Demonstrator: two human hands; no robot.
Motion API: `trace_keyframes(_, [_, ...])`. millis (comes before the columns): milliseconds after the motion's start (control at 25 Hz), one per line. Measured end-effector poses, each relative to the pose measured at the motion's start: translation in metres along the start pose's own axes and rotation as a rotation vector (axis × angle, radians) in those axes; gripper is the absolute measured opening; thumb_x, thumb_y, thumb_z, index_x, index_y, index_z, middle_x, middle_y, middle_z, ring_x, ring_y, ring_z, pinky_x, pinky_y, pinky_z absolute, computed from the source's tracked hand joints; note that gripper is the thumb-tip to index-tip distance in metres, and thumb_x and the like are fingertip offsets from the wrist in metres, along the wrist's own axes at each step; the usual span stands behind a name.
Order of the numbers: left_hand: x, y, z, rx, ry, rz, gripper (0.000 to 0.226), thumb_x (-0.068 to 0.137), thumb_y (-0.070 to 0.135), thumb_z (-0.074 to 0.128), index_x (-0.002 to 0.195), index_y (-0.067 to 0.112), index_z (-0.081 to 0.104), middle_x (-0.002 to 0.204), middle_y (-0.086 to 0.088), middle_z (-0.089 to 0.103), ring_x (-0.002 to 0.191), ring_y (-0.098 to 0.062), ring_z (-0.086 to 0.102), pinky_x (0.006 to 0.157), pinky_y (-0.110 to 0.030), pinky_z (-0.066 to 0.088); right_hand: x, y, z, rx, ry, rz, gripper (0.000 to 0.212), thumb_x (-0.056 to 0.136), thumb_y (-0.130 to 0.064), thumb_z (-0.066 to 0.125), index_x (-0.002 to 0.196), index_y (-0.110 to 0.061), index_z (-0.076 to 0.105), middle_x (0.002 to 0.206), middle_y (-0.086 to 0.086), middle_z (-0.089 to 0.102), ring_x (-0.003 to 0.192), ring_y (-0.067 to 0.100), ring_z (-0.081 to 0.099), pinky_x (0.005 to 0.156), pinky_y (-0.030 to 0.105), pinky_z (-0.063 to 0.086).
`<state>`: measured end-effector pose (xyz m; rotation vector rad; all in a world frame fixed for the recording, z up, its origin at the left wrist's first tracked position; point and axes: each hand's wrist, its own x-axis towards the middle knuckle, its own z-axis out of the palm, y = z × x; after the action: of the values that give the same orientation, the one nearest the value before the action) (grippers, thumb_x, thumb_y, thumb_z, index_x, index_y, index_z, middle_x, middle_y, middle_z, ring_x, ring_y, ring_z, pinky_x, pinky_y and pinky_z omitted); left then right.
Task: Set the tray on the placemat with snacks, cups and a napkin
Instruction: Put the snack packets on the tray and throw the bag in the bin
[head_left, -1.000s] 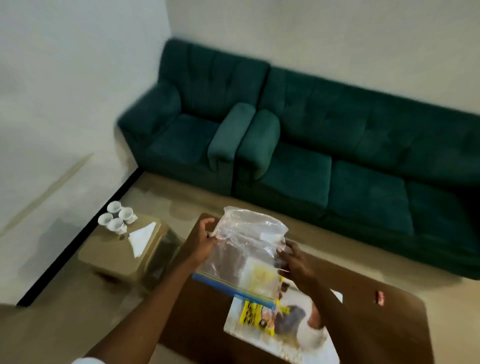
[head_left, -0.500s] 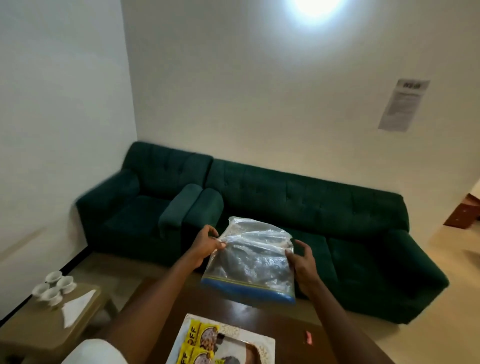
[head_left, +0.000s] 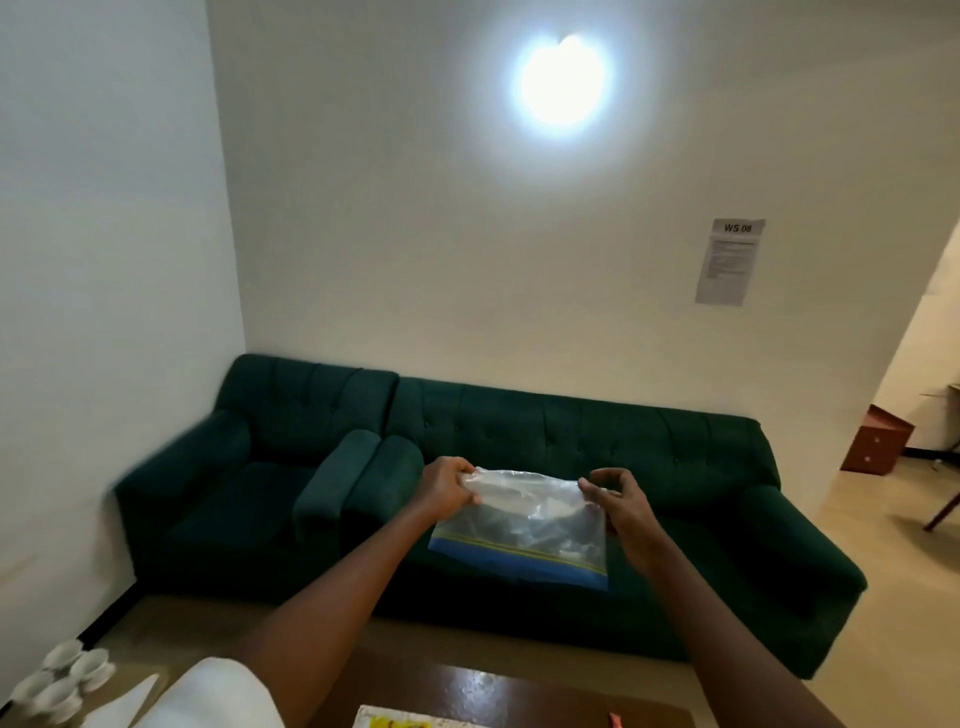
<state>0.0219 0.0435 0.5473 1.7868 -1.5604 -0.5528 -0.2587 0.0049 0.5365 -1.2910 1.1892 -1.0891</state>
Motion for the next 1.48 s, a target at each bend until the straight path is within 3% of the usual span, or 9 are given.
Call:
trace_keyframes(200, [0.009,-0.010,-0.034,-0.185,0.056,0.053,0.035,0.074,0.022,0.092,0.089,-0.005,0.077,0.083,-0.010,0.067,0.080,-0.019,0.059,0.076,-0.035,0.052,0.005,-0.011,-0.004,-0.144,-0.162,0.020,0.041,0.083,0.000,0.081,0.121,0.000,0.066,0.115,0.022,0.071,0.105,0.037,0.072,0.093,0.045,0.061])
trace_keyframes(360, [0.011,-0.023,-0.046,-0.600,-0.147,0.007,0.030,0.080,0.011,0.087,0.089,-0.010,0.068,0.087,-0.020,0.062,0.080,-0.027,0.056,0.077,-0.042,0.047,0.009,-0.009,-0.007,-0.232,-0.097,-0.027,0.025,0.087,-0.003,0.077,0.104,0.013,0.071,0.096,0.021,0.071,0.084,0.024,0.065,0.071,0.023,0.055])
trace_keyframes(480, [0.009,-0.021,-0.040,-0.754,-0.112,-0.005,0.037,0.083,0.014,0.085,0.106,-0.010,0.069,0.099,-0.019,0.072,0.089,-0.028,0.067,0.079,-0.036,0.057,0.009,-0.013,-0.007,-0.258,-0.133,-0.067,0.029,0.089,-0.008,0.076,0.112,0.008,0.070,0.109,0.024,0.072,0.099,0.030,0.069,0.086,0.031,0.058])
trace_keyframes(680, [0.015,-0.009,-0.041,-0.650,-0.220,0.084,0.015,0.082,0.020,0.087,0.087,0.014,0.074,0.081,0.003,0.075,0.073,-0.008,0.070,0.065,-0.021,0.057,0.012,-0.052,0.013,-0.430,-0.207,-0.338,0.057,0.078,-0.038,0.089,0.128,-0.023,0.066,0.119,-0.009,0.070,0.107,0.006,0.069,0.090,0.025,0.059])
trace_keyframes(840, [0.023,0.013,-0.050,-0.623,-0.282,0.140,0.020,0.083,0.024,0.087,0.090,0.011,0.073,0.084,-0.001,0.072,0.077,-0.012,0.068,0.070,-0.026,0.057,0.020,-0.062,0.035,-0.666,-0.455,-0.214,0.040,0.082,-0.032,0.086,0.111,-0.009,0.071,0.108,0.014,0.073,0.094,0.019,0.071,0.087,0.040,0.062])
trace_keyframes(920, [0.026,0.015,-0.058,-0.668,-0.239,0.126,0.044,0.080,0.033,0.087,0.109,0.004,0.073,0.101,-0.005,0.074,0.095,-0.020,0.068,0.086,-0.037,0.055,0.022,-0.054,0.037,-0.572,-0.385,-0.242,0.026,0.084,-0.023,0.084,0.098,-0.003,0.075,0.101,0.020,0.074,0.090,0.027,0.071,0.088,0.046,0.062])
trace_keyframes(1040, [0.025,0.005,-0.052,-0.824,-0.165,-0.082,0.078,0.075,0.057,0.079,0.140,0.019,0.059,0.130,-0.001,0.071,0.122,-0.024,0.064,0.105,-0.045,0.049,0.020,-0.044,0.034,-0.218,-0.225,-0.217,0.013,0.080,-0.022,0.087,0.084,-0.013,0.078,0.090,0.009,0.076,0.085,0.030,0.072,0.083,0.041,0.064])
trace_keyframes(1200, [0.012,0.013,0.006,-0.895,-0.369,-0.203,0.067,0.086,0.060,0.072,0.140,0.023,0.056,0.136,-0.008,0.067,0.129,-0.032,0.062,0.112,-0.052,0.048,0.021,-0.040,0.046,0.112,-0.117,-0.163,0.033,0.079,-0.019,0.087,0.098,0.005,0.074,0.090,0.013,0.074,0.086,0.031,0.067,0.086,0.052,0.060])
trace_keyframes(1480, [0.024,0.031,0.001,-0.920,-0.202,-0.106,0.046,0.080,0.014,0.086,0.123,0.005,0.071,0.123,-0.018,0.074,0.114,-0.035,0.071,0.096,-0.045,0.061,0.024,-0.045,0.043,0.056,-0.089,-0.084,0.030,0.082,-0.023,0.085,0.105,-0.007,0.075,0.102,0.007,0.079,0.095,0.027,0.075,0.073,0.039,0.065])
